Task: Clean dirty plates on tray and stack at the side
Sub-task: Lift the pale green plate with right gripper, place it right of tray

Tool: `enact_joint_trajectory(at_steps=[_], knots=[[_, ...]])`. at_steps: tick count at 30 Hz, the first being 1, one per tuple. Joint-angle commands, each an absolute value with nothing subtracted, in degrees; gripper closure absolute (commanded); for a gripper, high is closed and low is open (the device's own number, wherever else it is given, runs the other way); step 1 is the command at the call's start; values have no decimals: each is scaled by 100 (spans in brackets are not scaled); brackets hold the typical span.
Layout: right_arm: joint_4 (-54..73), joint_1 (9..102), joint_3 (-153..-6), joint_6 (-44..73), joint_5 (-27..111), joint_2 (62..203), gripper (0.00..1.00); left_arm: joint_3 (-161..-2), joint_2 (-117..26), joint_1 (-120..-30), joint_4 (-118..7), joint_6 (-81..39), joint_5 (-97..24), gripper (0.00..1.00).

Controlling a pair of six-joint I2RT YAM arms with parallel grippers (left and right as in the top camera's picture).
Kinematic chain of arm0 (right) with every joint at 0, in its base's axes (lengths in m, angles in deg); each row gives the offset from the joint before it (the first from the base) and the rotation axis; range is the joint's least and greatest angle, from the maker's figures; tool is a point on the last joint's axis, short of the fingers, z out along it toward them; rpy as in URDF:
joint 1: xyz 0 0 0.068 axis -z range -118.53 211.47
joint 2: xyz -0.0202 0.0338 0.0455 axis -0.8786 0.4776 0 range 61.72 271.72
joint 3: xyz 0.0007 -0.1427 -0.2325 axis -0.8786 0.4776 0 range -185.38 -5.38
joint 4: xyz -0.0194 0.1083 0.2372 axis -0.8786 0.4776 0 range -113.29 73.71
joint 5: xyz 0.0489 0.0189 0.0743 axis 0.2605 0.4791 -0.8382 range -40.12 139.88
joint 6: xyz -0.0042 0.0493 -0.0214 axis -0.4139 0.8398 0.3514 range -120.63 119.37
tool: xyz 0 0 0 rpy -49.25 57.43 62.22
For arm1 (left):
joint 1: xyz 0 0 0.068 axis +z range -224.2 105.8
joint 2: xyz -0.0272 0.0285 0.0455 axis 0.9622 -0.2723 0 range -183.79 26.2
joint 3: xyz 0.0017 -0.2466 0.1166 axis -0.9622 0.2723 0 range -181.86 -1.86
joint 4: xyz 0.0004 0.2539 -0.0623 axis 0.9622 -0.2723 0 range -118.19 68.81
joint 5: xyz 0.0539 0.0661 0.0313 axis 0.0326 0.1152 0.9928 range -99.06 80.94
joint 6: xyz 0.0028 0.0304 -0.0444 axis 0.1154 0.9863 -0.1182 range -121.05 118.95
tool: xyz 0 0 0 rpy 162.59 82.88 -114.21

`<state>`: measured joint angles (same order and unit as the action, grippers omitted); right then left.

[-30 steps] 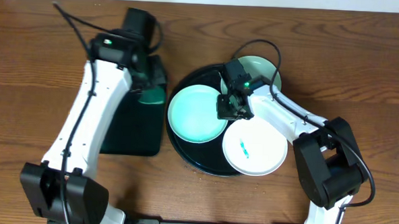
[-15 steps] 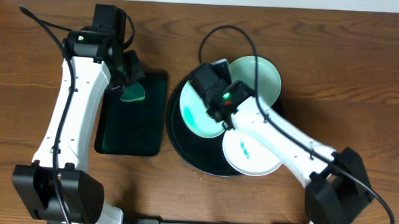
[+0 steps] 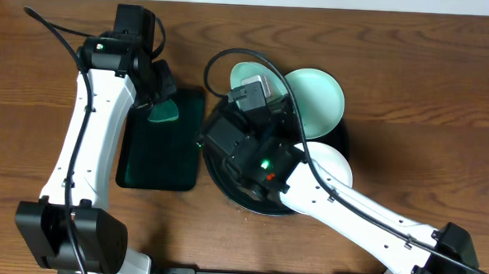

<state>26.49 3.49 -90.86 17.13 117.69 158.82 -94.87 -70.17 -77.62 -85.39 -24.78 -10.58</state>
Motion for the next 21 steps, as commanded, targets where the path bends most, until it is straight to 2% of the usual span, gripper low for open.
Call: enact_joint_trajectory(at_steps=[1,6,12,21], knots=[[2697,297,-9201,1584,12217,15839,99,-9546,-7013,-7738,-8535,-2384,-1008,93],[2913,413,-9188,1735,10906,15839,99,-9546,-7015,-7738,-8515,-2386,-1008,93],[2988,964,-9184,2039,9105,15839,99,-9496,-7020,-7738,-8515,-2386,-1008,93],[3025,2627,-9234,2032,5603,15836,99,-9472,-7103,-7864,-8522,-2403,-1012,93]])
